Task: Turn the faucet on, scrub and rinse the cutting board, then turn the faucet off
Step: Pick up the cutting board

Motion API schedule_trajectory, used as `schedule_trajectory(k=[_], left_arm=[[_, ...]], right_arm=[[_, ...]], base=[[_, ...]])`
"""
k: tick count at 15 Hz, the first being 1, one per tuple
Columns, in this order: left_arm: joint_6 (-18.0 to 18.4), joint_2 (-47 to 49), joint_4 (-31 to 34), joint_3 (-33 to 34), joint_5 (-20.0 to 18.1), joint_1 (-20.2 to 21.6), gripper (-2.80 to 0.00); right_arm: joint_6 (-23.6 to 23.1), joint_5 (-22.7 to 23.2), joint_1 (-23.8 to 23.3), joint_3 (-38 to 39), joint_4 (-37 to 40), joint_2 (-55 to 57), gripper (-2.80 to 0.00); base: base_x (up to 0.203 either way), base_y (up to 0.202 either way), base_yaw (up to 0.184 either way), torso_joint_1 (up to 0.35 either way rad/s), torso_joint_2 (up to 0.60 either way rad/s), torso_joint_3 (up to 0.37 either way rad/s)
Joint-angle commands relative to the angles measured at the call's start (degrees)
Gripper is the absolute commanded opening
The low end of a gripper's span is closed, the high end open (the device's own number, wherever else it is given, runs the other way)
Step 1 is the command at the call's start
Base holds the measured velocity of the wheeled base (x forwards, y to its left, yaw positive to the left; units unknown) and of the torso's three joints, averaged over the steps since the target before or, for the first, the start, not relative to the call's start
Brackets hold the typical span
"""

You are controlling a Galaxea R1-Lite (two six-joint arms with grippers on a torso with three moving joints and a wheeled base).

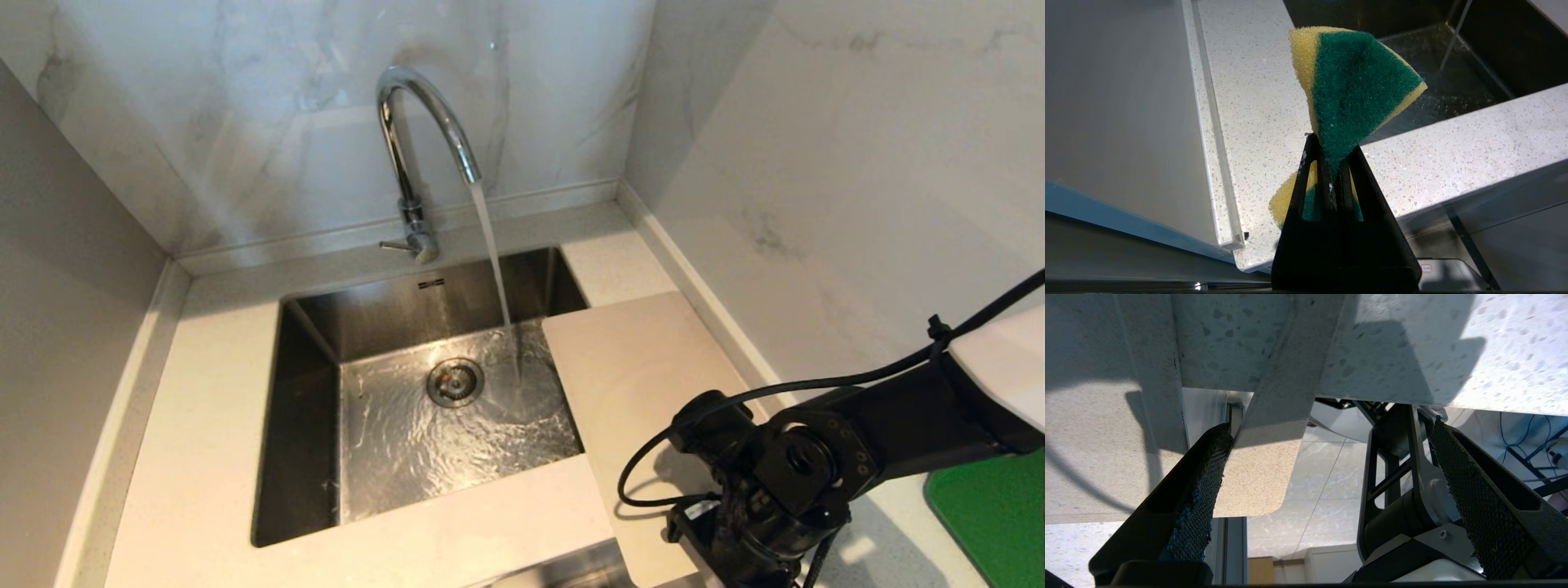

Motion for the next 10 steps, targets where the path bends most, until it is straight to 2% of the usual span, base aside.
schedule_trajectory(k=[1, 10], left_arm=[[0.0, 0.09, -0.02, 0.18, -0.04, 0.01, -2.8], [0.0, 0.09, -0.02, 0.18, -0.04, 0.01, -2.8]], right_arm=[[0.47, 0.61, 0.09, -0.05, -0.49, 1.45, 0.0], [1.61, 0.76, 0.29, 0.52, -2.0, 3.47, 0.0]], base=[[0.0, 0.0, 0.0, 0.0, 0.0, 0.0], [0.0, 0.0, 0.0, 0.0, 0.0, 0.0]])
